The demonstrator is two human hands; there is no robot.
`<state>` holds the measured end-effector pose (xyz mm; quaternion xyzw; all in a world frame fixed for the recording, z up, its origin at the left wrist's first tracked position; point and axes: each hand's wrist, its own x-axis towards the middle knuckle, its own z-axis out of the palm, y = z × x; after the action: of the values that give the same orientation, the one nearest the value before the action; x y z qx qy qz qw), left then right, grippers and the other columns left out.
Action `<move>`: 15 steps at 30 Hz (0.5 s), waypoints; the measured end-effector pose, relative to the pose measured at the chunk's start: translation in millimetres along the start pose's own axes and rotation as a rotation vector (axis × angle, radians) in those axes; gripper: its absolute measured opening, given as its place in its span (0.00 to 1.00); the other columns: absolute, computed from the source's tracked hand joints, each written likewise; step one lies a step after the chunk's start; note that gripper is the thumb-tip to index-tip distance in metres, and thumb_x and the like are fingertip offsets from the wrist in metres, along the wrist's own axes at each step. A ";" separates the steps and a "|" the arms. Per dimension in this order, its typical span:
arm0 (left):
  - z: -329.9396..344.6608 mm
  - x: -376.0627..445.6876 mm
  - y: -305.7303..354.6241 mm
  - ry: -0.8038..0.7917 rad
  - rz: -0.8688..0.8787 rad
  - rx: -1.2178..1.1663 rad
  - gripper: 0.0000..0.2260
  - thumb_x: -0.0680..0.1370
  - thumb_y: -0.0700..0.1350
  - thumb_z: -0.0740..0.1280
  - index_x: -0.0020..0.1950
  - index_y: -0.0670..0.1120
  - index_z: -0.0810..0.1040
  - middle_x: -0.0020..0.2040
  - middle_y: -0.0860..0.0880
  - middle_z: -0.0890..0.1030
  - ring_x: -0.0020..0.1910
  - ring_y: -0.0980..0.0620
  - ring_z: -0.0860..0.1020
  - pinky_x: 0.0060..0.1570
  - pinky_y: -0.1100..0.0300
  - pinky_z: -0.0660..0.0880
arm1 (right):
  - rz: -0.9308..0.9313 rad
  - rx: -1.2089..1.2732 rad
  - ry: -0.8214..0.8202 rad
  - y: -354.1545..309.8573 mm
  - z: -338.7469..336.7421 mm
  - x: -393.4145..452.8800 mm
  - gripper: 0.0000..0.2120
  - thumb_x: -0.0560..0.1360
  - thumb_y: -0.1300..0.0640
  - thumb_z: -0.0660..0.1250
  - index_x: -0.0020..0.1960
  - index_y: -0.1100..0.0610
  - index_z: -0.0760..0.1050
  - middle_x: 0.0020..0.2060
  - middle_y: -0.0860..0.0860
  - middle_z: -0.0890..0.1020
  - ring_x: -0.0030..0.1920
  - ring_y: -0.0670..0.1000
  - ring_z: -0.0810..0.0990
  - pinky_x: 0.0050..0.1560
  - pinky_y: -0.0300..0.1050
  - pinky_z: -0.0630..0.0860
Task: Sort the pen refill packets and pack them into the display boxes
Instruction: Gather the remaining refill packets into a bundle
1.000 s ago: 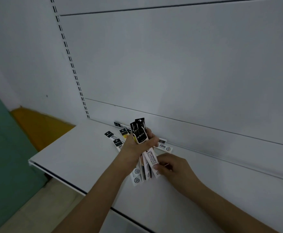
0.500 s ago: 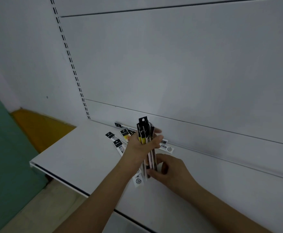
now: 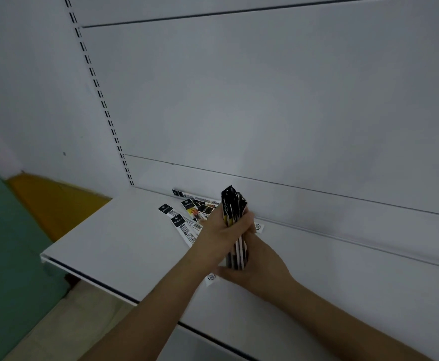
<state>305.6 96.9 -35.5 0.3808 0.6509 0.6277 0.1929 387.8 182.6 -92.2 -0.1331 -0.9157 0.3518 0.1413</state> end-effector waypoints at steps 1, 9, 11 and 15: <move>0.7 0.3 1.2 0.008 -0.007 -0.005 0.04 0.79 0.37 0.66 0.45 0.40 0.75 0.33 0.55 0.80 0.34 0.60 0.79 0.38 0.69 0.73 | 0.007 -0.033 0.028 -0.8 0.5 0.3 0.34 0.65 0.35 0.72 0.66 0.43 0.65 0.48 0.35 0.75 0.47 0.38 0.77 0.46 0.34 0.73; -22.8 4.5 12.5 -0.109 0.025 0.420 0.16 0.69 0.57 0.76 0.52 0.52 0.79 0.45 0.55 0.83 0.41 0.56 0.79 0.40 0.62 0.76 | 0.079 0.004 0.002 8.8 -13.0 -1.0 0.05 0.73 0.55 0.66 0.48 0.51 0.76 0.40 0.44 0.80 0.38 0.41 0.78 0.38 0.34 0.74; -25.5 3.9 20.0 -0.097 0.019 0.478 0.16 0.67 0.59 0.78 0.48 0.55 0.79 0.41 0.54 0.83 0.33 0.56 0.77 0.37 0.57 0.77 | 0.070 0.002 -0.001 8.9 -14.9 -1.4 0.04 0.73 0.56 0.66 0.47 0.51 0.74 0.39 0.44 0.77 0.36 0.39 0.75 0.35 0.31 0.69; -18.2 2.5 24.9 -0.039 0.014 0.397 0.13 0.68 0.55 0.79 0.48 0.53 0.80 0.40 0.54 0.84 0.33 0.56 0.83 0.32 0.63 0.77 | 0.093 0.038 0.035 5.4 -12.0 -3.0 0.02 0.74 0.58 0.65 0.44 0.52 0.72 0.40 0.51 0.78 0.36 0.45 0.75 0.37 0.39 0.71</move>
<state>297.0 84.6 -8.4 0.4281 0.7553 0.4810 0.1222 395.6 192.7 -87.8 -0.1791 -0.8990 0.3729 0.1434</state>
